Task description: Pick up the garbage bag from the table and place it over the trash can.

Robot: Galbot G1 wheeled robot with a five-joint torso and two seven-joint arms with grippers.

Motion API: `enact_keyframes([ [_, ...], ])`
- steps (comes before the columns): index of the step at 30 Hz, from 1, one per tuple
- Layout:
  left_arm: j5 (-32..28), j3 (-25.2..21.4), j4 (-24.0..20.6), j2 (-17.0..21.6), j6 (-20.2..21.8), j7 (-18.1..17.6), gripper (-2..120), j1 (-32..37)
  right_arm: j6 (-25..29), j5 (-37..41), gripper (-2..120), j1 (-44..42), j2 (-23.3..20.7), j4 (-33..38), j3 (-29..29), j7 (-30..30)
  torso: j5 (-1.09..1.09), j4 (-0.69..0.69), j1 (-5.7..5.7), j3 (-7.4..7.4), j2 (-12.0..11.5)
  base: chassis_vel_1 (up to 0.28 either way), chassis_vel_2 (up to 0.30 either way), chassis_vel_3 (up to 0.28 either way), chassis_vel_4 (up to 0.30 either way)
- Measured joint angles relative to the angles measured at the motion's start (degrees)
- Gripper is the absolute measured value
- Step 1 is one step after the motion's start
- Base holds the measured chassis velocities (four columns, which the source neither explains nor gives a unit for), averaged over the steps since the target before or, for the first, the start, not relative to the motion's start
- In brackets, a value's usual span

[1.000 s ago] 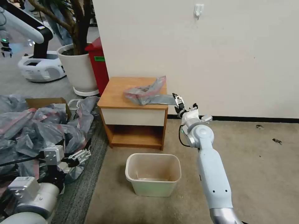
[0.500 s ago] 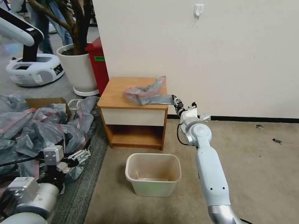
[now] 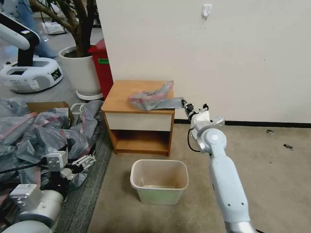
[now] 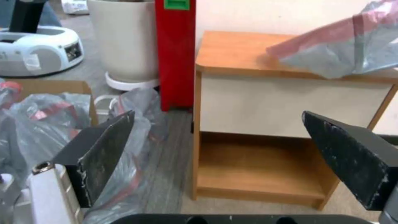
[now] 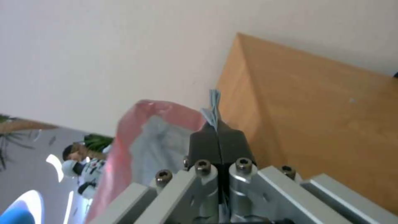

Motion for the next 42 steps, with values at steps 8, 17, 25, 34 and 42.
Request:
enact_keyframes([
  [8,0.84,0.66,0.00,-0.05,-0.01,0.12,100,-0.24,0.39,4.88,0,-8.74,-4.02,10.98,-3.95,4.90,0.01,0.00,0.00,0.00,0.00,0.000,0.000,0.000,0.000],
  [17,0.08,0.52,0.00,-0.07,-0.20,0.17,100,-2.28,0.57,4.06,0,-19.61,-9.52,21.91,-10.61,9.26,0.00,0.00,0.00,0.00,0.00,0.000,0.000,0.000,0.000],
  [25,-0.89,0.49,0.00,1.63,-0.21,0.19,100,-3.29,-1.40,0.80,0,-28.15,-13.76,25.79,-10.47,9.53,0.00,0.00,0.00,0.00,0.00,0.000,0.000,0.000,0.000],
  [34,-0.97,0.69,0.00,1.62,-0.37,0.20,100,-3.30,-1.93,-2.43,0,-31.94,-14.26,26.63,-8.88,9.38,0.01,0.00,0.00,0.00,0.00,0.000,0.000,0.000,0.000],
  [42,-0.75,1.36,0.00,0.98,-0.38,0.23,100,-3.49,-3.34,-5.33,18,-36.42,-14.23,29.10,-6.68,9.71,0.01,0.00,0.00,0.00,0.00,0.000,0.000,0.000,0.000],
])
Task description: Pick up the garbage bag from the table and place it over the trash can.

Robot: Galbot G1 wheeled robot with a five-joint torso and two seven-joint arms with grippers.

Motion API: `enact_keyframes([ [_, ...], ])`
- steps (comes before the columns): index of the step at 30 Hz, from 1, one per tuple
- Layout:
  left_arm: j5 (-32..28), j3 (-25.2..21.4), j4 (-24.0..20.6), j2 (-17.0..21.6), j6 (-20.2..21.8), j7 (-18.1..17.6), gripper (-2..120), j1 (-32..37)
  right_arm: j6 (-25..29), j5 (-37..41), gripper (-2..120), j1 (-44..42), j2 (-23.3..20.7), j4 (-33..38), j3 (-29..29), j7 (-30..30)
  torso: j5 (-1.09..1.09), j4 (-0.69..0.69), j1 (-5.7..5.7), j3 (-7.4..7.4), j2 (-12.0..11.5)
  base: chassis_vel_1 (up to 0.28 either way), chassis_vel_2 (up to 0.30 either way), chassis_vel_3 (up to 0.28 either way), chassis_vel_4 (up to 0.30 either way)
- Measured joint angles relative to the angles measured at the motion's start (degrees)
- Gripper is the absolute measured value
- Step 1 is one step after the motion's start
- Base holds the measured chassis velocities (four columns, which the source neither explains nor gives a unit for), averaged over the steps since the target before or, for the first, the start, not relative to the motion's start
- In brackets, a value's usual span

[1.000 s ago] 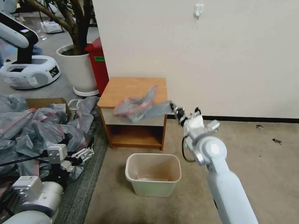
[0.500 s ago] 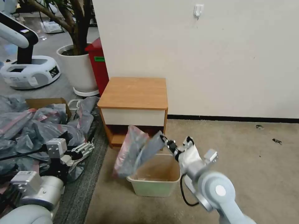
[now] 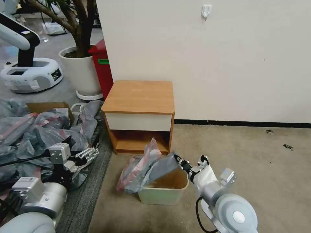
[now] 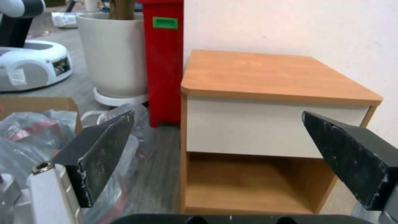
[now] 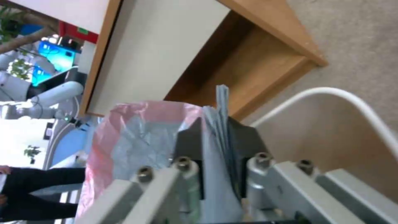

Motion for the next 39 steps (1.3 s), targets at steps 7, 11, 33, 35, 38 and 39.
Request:
enact_keyframes([
  [7,0.04,-0.25,0.00,-0.84,0.00,0.00,100,0.09,-0.12,-0.66,40,-3.10,-0.85,3.56,1.81,0.10,-0.01,0.00,0.00,0.00,0.00,0.000,0.000,0.000,0.000],
  [11,0.04,-0.05,0.00,-1.07,0.05,0.00,100,-0.34,-0.13,-1.37,58,-4.55,-1.50,6.16,2.38,0.66,-0.01,0.01,0.00,0.00,0.00,0.000,0.000,0.000,0.000],
  [33,2.89,17.45,1.54,10.11,10.96,-0.33,100,-12.58,-0.39,-7.75,100,-8.72,0.62,10.90,7.27,-0.55,0.00,0.00,0.00,0.01,0.00,0.000,0.000,0.000,0.000],
  [35,4.62,22.24,2.98,10.12,14.31,-2.34,100,-15.21,-0.32,-7.91,100,-8.86,0.90,10.90,7.52,-0.61,-0.01,0.00,0.00,0.01,0.00,0.000,0.000,0.000,0.000],
  [38,5.68,27.68,4.95,9.33,16.96,-6.12,100,-18.05,-0.25,-8.11,100,-8.85,0.95,10.60,7.52,-0.62,0.00,0.00,0.00,0.00,0.00,0.000,0.000,0.000,0.000],
  [39,6.03,29.76,5.93,8.92,17.57,-7.49,100,-19.18,-0.21,-8.33,100,-8.82,0.95,10.43,7.42,-0.64,0.00,0.01,0.00,0.01,0.00,0.000,0.000,0.000,0.000],
])
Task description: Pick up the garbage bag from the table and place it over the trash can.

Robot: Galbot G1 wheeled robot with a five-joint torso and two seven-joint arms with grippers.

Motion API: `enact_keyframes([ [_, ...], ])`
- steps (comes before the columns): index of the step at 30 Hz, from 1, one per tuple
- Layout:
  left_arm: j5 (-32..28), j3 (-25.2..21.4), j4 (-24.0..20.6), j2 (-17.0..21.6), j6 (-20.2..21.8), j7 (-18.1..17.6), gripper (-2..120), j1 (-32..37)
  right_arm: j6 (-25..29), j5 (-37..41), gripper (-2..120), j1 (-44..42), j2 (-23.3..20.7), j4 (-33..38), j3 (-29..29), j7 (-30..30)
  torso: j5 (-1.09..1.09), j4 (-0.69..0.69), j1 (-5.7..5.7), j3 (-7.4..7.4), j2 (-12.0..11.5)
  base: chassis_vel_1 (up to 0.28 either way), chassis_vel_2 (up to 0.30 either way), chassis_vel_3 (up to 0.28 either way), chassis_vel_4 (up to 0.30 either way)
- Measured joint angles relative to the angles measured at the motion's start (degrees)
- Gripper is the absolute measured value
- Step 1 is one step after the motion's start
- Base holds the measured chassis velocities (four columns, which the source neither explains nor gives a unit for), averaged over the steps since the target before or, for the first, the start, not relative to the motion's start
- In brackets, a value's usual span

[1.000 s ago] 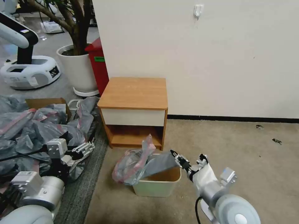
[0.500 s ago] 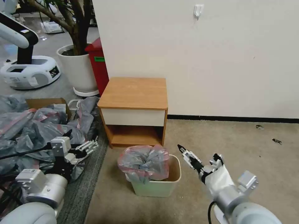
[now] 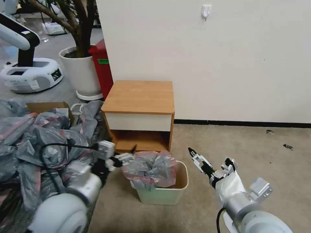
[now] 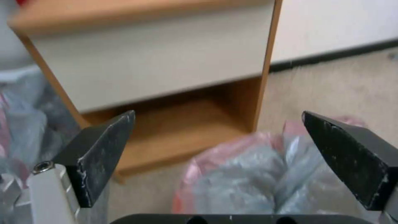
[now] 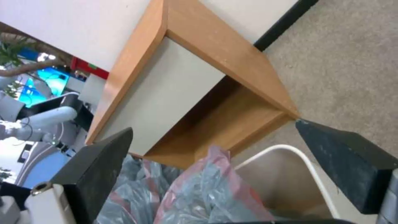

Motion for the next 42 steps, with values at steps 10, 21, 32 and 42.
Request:
enact_keyframes([
  [10,-1.49,11.48,7.32,-5.17,5.26,-8.83,100,-9.52,0.69,-4.82,100,-1.70,1.38,-0.67,-2.61,-0.24,0.00,-0.01,0.00,0.00,0.00,0.000,0.000,0.000,0.000],
  [21,-2.99,12.94,11.56,-6.47,8.08,-15.55,77,-8.90,1.61,-5.44,100,-1.69,1.47,-0.81,-2.94,-0.23,-0.01,0.00,0.00,-0.01,0.00,0.000,0.000,0.000,0.000],
  [32,-3.05,11.16,14.60,-7.29,7.96,-15.45,54,-6.40,2.03,-5.29,100,-1.54,0.76,-0.13,-2.25,-0.14,-0.01,0.00,0.00,-0.01,0.00,0.000,0.000,0.000,0.000],
  [42,-3.16,10.73,16.71,-7.78,7.83,-14.79,44,-6.05,2.05,-5.24,100,-1.31,1.02,-0.41,-2.26,-0.13,0.00,0.00,0.00,0.00,0.00,0.000,0.000,0.000,0.000],
])
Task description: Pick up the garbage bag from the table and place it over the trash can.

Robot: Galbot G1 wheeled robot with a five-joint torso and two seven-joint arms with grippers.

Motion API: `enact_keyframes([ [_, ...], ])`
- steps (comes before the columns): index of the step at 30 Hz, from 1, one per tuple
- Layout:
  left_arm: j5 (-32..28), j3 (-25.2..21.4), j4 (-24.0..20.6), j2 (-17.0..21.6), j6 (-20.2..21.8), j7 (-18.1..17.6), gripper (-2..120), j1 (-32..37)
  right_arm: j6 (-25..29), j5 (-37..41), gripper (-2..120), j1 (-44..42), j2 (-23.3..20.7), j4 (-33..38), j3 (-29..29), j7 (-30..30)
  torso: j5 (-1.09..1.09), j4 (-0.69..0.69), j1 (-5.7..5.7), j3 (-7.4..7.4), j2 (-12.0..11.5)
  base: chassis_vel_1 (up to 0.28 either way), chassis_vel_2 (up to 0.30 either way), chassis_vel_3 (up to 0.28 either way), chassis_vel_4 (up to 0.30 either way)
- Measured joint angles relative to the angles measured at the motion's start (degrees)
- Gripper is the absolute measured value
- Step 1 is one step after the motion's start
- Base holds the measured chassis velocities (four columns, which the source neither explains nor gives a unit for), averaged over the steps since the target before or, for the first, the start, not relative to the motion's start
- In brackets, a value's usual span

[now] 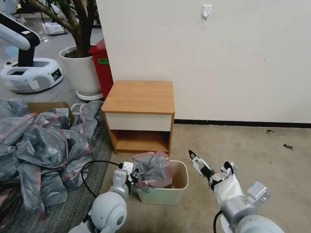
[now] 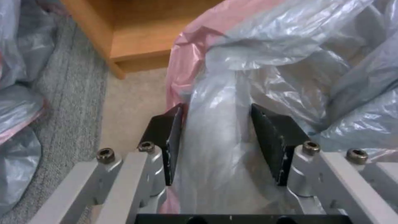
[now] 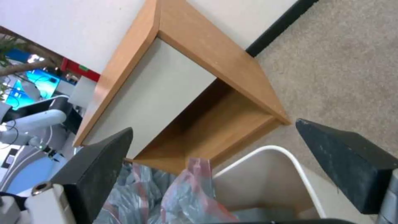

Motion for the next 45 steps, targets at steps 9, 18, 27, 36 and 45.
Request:
enact_keyframes([
  [9,-0.49,0.39,2.86,-2.07,-0.05,0.26,42,-0.50,0.07,-0.02,100,0.02,-0.16,-0.16,0.39,0.02,0.00,0.00,0.00,0.00,0.00,0.000,0.000,0.000,0.000],
  [18,-0.43,0.87,3.93,-3.16,-2.13,-0.19,15,-0.41,-0.53,-0.25,100,0.32,-0.52,-0.17,1.11,-0.07,0.00,0.00,0.00,0.00,0.00,0.000,0.000,0.000,0.000],
  [27,-2.95,-2.31,2.49,-2.77,-14.88,3.12,5,3.33,-8.68,-7.37,100,1.74,-1.14,-3.15,-0.56,-7.76,-0.01,0.00,0.00,0.00,0.00,0.000,0.000,0.000,0.000],
  [36,-3.27,-6.20,-1.46,-1.20,-21.03,8.46,5,4.65,-10.68,-13.34,100,7.92,-3.12,-6.55,-5.12,-17.71,0.00,0.00,0.00,0.00,0.00,0.000,0.000,0.000,0.000],
  [45,-3.28,-7.60,-2.68,-0.82,-22.00,9.97,5,4.90,-10.04,-13.48,100,13.24,-1.76,-8.95,-9.76,-21.92,-0.01,0.00,0.00,0.00,0.00,0.000,0.000,0.000,0.000],
])
